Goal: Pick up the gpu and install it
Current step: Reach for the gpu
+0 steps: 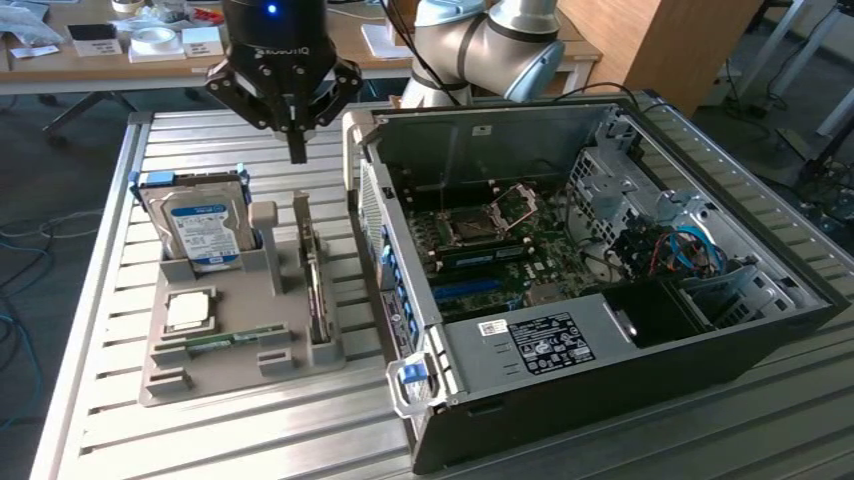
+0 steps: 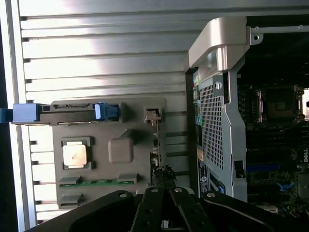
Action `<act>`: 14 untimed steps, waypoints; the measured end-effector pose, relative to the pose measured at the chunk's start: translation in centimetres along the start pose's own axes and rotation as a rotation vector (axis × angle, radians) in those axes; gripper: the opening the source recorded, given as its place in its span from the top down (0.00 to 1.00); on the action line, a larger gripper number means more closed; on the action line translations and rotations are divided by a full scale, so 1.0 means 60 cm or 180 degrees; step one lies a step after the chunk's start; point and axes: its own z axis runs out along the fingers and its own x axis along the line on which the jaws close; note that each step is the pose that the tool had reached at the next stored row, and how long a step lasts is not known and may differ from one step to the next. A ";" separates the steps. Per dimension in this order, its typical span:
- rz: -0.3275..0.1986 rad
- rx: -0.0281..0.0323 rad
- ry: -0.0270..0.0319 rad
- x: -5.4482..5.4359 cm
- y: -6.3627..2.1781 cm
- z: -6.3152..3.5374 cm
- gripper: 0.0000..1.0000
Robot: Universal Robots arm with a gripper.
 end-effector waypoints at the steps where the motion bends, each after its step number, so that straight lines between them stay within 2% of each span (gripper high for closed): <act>1: 0.0000 0.0000 0.0000 0.000 0.000 0.000 0.89; 8: 0.0001 0.0000 0.0000 0.001 -0.001 0.000 0.89; 14: 0.0000 0.0000 0.0000 0.002 -0.007 0.000 0.89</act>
